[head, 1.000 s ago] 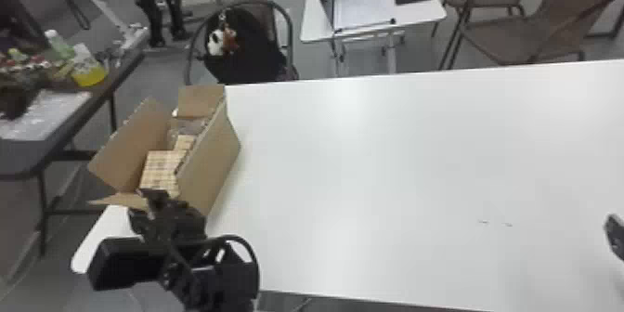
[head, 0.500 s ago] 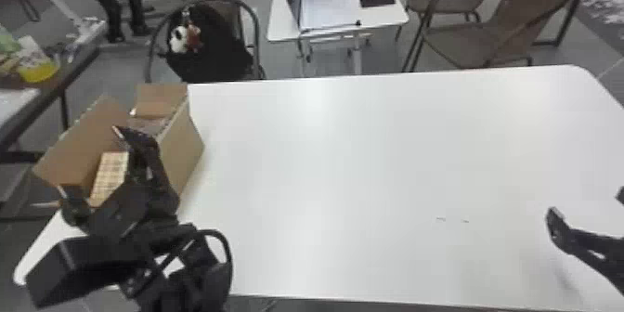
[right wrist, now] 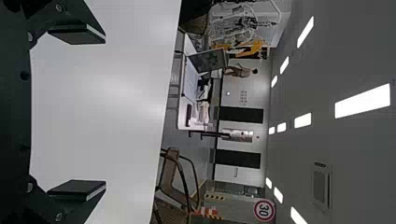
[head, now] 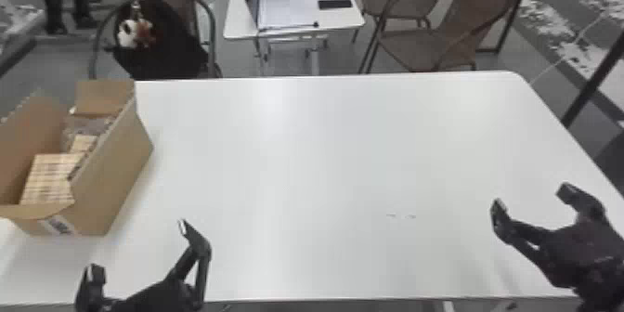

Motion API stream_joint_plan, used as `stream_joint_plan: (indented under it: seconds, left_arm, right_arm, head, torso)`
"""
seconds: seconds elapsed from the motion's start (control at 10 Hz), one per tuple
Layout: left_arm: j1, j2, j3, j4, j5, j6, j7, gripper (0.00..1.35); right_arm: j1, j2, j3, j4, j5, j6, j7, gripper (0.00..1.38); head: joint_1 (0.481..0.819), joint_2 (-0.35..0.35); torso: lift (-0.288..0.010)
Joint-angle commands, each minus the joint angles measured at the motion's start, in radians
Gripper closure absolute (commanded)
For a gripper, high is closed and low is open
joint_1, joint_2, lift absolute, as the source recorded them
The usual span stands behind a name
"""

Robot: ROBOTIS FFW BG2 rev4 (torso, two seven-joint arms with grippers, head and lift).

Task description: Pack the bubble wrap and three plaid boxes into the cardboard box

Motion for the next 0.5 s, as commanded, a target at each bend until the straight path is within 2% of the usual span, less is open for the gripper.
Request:
stream_joint_plan:
  seconds: [0.0,0.2,0.4]
  left_arm:
    - [0.086,0.006,-0.023,0.017,-0.006,0.047,-0.023,0.09]
    - [0.094,0.023,-0.049,0.014,0.005,0.143,-0.063,0.09]
    - [0.057,0.053,-0.048,0.014,0.034,0.168,-0.109,0.09]
  right_arm:
    - [0.025,0.002,0.005,-0.01,-0.006,0.013,0.0,0.19]
    - [0.052,0.01,0.009,-0.04,0.035,0.055,0.0,0.19]
    - [0.028,0.007,0.029,-0.045,0.058,0.074,0.01,0.19]
  head:
    - [0.695,0.01]
    - [0.695,-0.016]
    - [0.695,-0.038]
  torso:
    - [-0.174]
    - [-0.174]
    - [-0.174]
